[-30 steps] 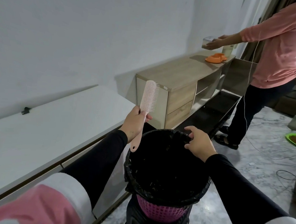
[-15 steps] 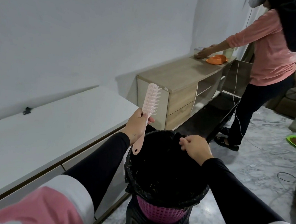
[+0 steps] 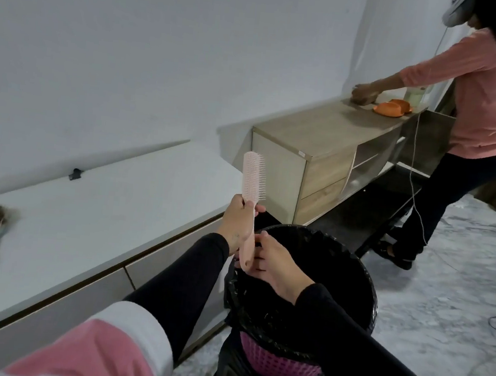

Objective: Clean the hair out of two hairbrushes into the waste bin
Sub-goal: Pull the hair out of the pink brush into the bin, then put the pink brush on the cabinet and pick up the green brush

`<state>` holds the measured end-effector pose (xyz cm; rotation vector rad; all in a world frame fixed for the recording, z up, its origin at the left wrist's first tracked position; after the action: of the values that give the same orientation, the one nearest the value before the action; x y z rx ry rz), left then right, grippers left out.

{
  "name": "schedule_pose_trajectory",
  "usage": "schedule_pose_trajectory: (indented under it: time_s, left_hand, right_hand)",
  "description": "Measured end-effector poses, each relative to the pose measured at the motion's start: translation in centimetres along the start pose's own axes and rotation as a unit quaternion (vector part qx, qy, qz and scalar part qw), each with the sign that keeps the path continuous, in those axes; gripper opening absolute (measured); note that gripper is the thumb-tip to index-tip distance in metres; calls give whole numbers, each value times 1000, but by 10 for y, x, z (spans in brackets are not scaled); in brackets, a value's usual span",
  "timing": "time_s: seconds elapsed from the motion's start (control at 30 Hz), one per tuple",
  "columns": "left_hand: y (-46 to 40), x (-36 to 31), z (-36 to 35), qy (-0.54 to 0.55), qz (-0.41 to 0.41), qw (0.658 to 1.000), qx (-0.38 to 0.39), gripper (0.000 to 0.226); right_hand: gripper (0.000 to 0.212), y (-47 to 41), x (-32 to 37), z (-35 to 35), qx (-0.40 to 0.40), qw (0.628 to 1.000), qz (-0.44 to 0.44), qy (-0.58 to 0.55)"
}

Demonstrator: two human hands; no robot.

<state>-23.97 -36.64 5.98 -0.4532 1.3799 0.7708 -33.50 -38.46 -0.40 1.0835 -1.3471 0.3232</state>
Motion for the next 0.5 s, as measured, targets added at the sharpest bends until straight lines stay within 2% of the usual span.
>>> schedule_pose_trajectory:
  time_s: [0.07, 0.1, 0.23, 0.37, 0.5]
  left_hand:
    - [-2, 6, 20, -11, 2, 1000, -23, 28]
    - [-2, 8, 31, -26, 3, 999, -32, 30]
    - [-6, 18, 90, -86, 3, 995, -57, 34]
    - [-7, 43, 184, -129, 36, 979, -156, 40]
    - [-5, 78, 277, -175, 87, 957, -214, 41]
  right_hand:
    - [32, -3, 2, -24, 5, 996, -21, -86]
    - [28, -6, 4, -30, -7, 997, -19, -80]
    - [30, -30, 11, -61, -30, 999, 6, 30]
    - [27, -54, 14, -105, -3, 995, 23, 100]
    - [14, -79, 29, -169, 15, 960, 109, 257]
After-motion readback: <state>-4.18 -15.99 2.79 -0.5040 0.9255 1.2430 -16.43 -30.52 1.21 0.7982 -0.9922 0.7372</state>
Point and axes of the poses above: each hand's wrist, its own y-axis away from the middle knuckle, its own z-axis out of the back of the hand, x = y × z, the point moved 10 cm from there along -y, towards the middle knuckle, and after that the axes turned 1 degree about x, right-handed, at the moved point
